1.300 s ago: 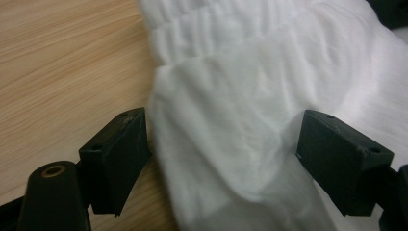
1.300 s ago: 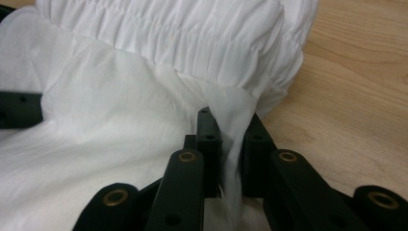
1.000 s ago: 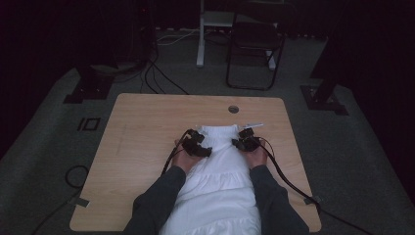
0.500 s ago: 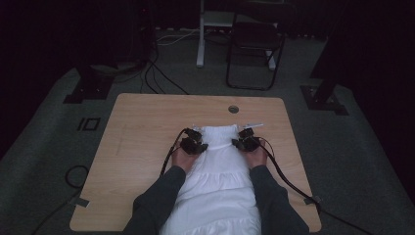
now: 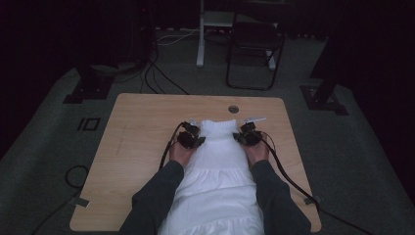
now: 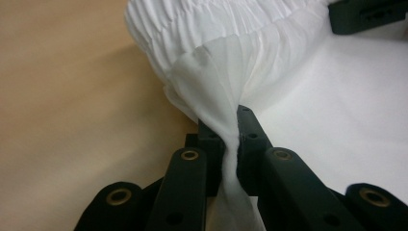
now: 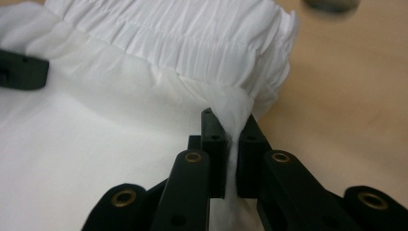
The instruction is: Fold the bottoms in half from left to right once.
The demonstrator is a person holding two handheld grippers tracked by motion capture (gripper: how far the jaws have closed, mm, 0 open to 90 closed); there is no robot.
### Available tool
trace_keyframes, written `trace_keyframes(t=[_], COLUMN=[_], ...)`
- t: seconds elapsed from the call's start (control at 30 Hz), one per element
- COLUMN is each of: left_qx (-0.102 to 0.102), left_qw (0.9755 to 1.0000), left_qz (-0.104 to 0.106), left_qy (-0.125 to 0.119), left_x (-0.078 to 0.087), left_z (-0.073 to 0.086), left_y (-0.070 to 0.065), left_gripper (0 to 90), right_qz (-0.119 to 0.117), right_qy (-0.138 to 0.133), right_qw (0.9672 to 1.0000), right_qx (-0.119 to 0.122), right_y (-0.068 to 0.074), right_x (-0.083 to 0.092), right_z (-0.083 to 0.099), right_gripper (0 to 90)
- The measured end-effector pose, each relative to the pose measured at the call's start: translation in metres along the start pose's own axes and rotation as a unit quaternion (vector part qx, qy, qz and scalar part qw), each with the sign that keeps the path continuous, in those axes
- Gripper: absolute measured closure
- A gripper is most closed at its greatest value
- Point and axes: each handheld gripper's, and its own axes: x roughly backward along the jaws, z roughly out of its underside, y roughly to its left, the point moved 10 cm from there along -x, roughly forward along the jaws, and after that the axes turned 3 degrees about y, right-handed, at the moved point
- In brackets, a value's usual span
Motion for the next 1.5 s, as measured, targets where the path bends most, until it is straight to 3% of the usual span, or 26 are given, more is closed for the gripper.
trace_keyframes(t=[0.1, 0.2, 0.23, 0.27, 0.33, 0.4, 0.47, 0.57, 0.67, 0.77, 0.83, 0.93, 1.03, 1.13, 1.17, 1.2, 1.3, 1.37, 1.4, 1.43, 1.5], left_qx=[-0.014, -0.037, -0.037, -0.049, -0.060, -0.063, -0.065, -0.069, -0.075, -0.088, -0.087, -0.101, -0.106, -0.111, -0.111, -0.114, -0.130, -0.148, -0.148, -0.150, -0.147], left_qw=[0.9993, 0.9967, 0.9967, 0.9941, 0.9901, 0.9858, 0.9836, 0.9833, 0.9853, 0.9838, 0.9831, 0.9799, 0.9788, 0.9815, 0.9815, 0.9846, 0.9880, 0.9874, 0.9874, 0.9871, 0.9872], left_qz=[-0.013, -0.032, -0.032, -0.043, -0.055, -0.061, -0.065, -0.064, -0.043, -0.029, -0.014, 0.007, 0.031, 0.047, 0.047, 0.057, 0.062, 0.052, 0.052, 0.052, 0.044], left_qy=[-0.034, -0.064, -0.064, -0.087, -0.115, -0.143, -0.155, -0.156, -0.147, -0.153, -0.160, -0.172, -0.172, -0.149, -0.149, -0.119, -0.057, -0.015, -0.015, 0.020, 0.042], left_x=[0.024, 0.052, 0.052, 0.073, 0.094, 0.114, 0.125, 0.132, 0.133, 0.141, 0.149, 0.163, 0.172, 0.169, 0.169, 0.160, 0.141, 0.126, 0.126, 0.113, 0.101], left_z=[-0.033, -0.067, -0.067, -0.091, -0.115, -0.135, -0.144, -0.143, -0.123, -0.104, -0.087, -0.052, -0.008, 0.040, 0.040, 0.072, 0.121, 0.148, 0.148, 0.167, 0.178], left_y=[0.006, 0.012, 0.012, 0.014, 0.015, 0.013, 0.011, 0.010, 0.004, -0.008, -0.021, -0.044, -0.070, -0.092, -0.092, -0.105, -0.122, -0.126, -0.126, -0.126, -0.122], left_gripper=[84.4, 84.4, 84.4, 84.4, 84.4, 84.3, 84.3, 84.1, 83.8, 83.6, 83.4, 82.9, 82.7, 82.5, 82.6, 82.4, 82.1, 81.6, 81.5, 81.5, 81.5], right_qz=[0.010, 0.016, 0.020, 0.025, 0.037, 0.049, 0.050, 0.037, 0.018, 0.001, -0.014, -0.038, -0.075, -0.093, -0.093, -0.098, -0.088, -0.089, -0.093, -0.092, -0.095], right_qy=[-0.027, -0.057, -0.067, -0.081, -0.112, -0.151, -0.175, -0.179, -0.177, -0.173, -0.173, -0.171, -0.168, -0.143, -0.143, -0.120, -0.093, -0.063, -0.047, -0.033, -0.011], right_qw=[0.9995, 0.9978, 0.9970, 0.9957, 0.9920, 0.9862, 0.9822, 0.9818, 0.9823, 0.9827, 0.9820, 0.9805, 0.9790, 0.9810, 0.9810, 0.9841, 0.9879, 0.9898, 0.9904, 0.9907, 0.9907], right_qx=[0.017, 0.030, 0.034, 0.038, 0.045, 0.048, 0.045, 0.051, 0.058, 0.067, 0.073, 0.088, 0.088, 0.093, 0.093, 0.088, 0.087, 0.092, 0.091, 0.094, 0.097], right_y=[0.000, 0.001, 0.002, 0.002, 0.004, 0.006, 0.009, 0.015, 0.023, 0.033, 0.043, 0.062, 0.081, 0.098, 0.098, 0.108, 0.117, 0.123, 0.127, 0.129, 0.132], right_x=[0.018, 0.039, 0.047, 0.056, 0.077, 0.100, 0.117, 0.127, 0.130, 0.137, 0.146, 0.161, 0.174, 0.176, 0.176, 0.171, 0.159, 0.148, 0.142, 0.136, 0.126], right_z=[-0.032, -0.068, -0.081, -0.094, -0.120, -0.144, -0.160, -0.161, -0.147, -0.125, -0.107, -0.071, -0.029, 0.019, 0.019, 0.056, 0.098, 0.125, 0.137, 0.146, 0.159], right_gripper=[85.3, 85.3, 85.3, 85.4, 85.5, 85.5, 85.5, 85.5, 85.4, 85.4, 85.4, 85.3, 85.2, 85.3, 85.3, 85.2, 85.2, 85.2, 85.1, 85.0, 84.9])
